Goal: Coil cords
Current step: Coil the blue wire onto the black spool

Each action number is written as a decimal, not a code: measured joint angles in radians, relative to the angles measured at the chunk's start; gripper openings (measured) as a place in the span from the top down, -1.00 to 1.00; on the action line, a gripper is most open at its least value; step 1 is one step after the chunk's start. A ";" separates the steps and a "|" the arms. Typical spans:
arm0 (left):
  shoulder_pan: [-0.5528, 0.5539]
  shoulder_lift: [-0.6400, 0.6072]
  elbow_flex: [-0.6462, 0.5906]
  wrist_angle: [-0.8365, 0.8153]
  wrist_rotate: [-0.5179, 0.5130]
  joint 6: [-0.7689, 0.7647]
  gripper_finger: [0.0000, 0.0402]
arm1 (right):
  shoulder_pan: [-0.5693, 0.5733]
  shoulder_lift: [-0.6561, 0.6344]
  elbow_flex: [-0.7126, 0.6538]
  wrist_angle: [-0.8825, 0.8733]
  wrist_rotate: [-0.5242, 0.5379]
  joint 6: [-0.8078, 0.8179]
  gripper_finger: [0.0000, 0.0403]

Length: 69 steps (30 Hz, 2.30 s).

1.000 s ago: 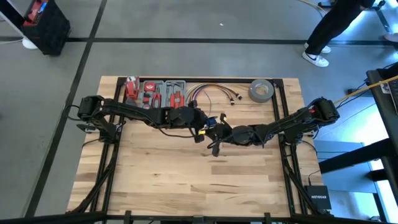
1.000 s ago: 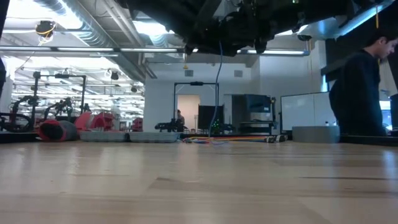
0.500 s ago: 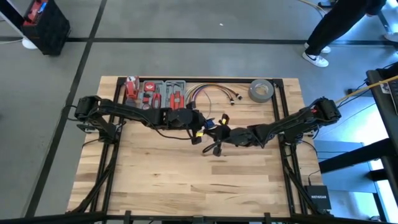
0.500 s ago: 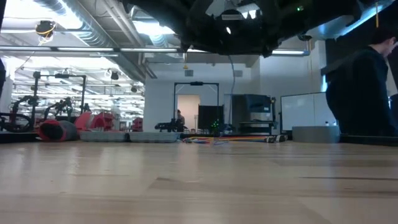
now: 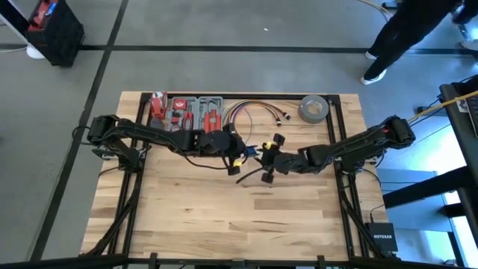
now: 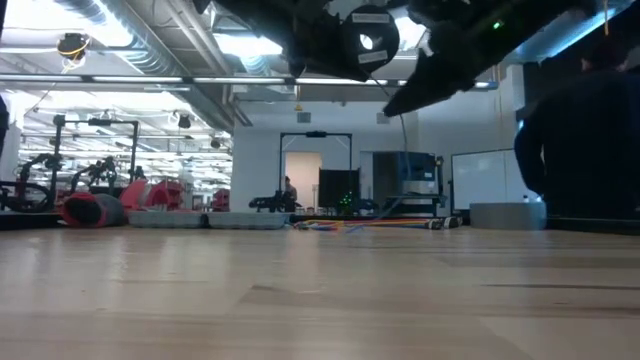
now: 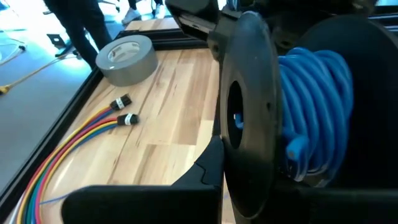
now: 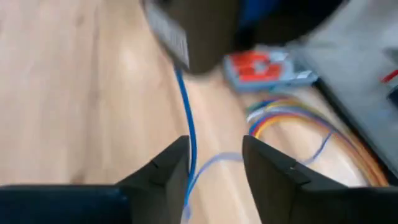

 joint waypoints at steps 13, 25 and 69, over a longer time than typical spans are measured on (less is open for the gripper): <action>0.000 0.000 -0.001 0.001 -0.002 0.003 1.00 | 0.093 0.028 -0.064 0.023 -0.095 0.069 0.16; 0.000 0.000 -0.001 0.011 -0.005 0.017 1.00 | 0.091 0.272 -0.198 0.669 -0.099 -0.056 0.16; -0.052 -0.056 -0.002 -0.103 -0.098 0.048 1.00 | 0.025 0.146 -0.235 0.541 0.138 -0.108 0.98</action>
